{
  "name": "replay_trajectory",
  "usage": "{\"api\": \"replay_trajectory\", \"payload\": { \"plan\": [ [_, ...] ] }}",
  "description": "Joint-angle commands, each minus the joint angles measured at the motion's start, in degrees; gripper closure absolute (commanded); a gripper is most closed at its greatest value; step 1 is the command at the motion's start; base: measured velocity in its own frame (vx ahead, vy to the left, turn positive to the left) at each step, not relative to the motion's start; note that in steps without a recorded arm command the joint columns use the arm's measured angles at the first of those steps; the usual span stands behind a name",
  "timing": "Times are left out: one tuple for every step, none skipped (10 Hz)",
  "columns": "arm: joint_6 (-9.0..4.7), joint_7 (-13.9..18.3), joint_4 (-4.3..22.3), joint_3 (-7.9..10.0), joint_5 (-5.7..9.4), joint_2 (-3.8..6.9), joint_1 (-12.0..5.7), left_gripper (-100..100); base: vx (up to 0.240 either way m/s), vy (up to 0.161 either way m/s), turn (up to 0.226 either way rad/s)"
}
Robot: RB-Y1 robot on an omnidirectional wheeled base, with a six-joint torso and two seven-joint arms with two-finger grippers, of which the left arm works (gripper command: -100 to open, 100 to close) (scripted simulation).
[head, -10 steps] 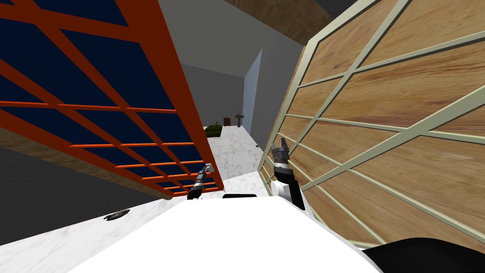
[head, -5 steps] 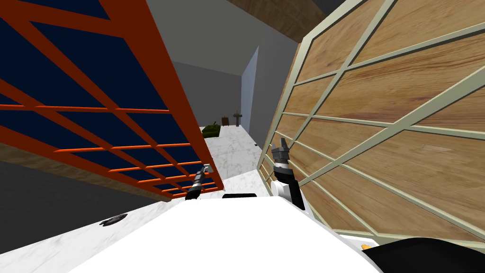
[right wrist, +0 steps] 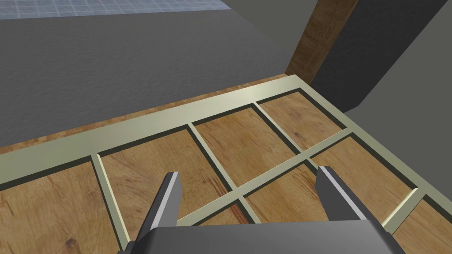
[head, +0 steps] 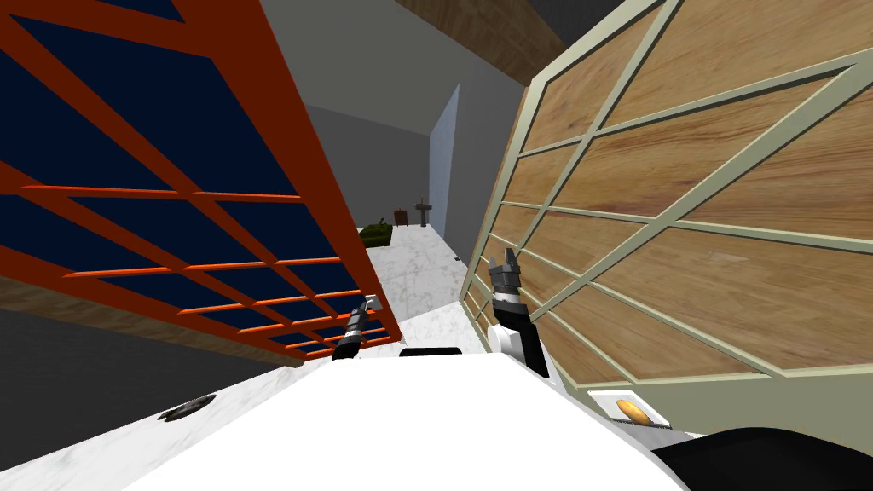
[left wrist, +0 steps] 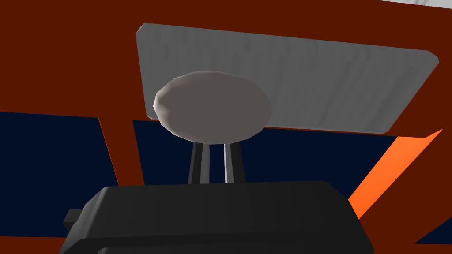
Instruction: Pull the door open
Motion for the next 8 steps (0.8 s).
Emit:
{"api": "replay_trajectory", "payload": {
  "plan": [
    [-0.46, 2.75, -0.08, -0.32, -0.15, -0.66, -0.58, 100, -0.053, 0.013, -0.089],
    [-0.41, 4.29, 0.01, -0.04, -0.03, -0.7, -0.61, 100, -0.068, 0.019, -0.108],
    [-0.41, 4.9, 0.01, -0.04, -0.03, -0.7, -0.61, 100, -0.053, 0.014, -0.053],
    [0.33, 6.37, 0.26, 0.1, 1.06, -0.37, 0.0, -100, -0.048, 0.024, -0.023],
    [0.33, 7.57, 0.26, -0.13, 1.5, -0.39, -0.06, -100, -0.049, 0.018, -0.024],
    [0.34, 9.2, 0.25, -0.45, 2.11, -0.42, -0.14, -100, -0.045, 0.015, -0.015],
    [0.35, 10.84, 0.24, -0.79, 2.76, -0.44, -0.23, -100, -0.062, 0.016, -0.03],
    [0.36, 12.4, 0.23, -1.19, 3.53, -0.48, -0.33, -100, -0.086, 0.002, -0.095]
  ]
}}
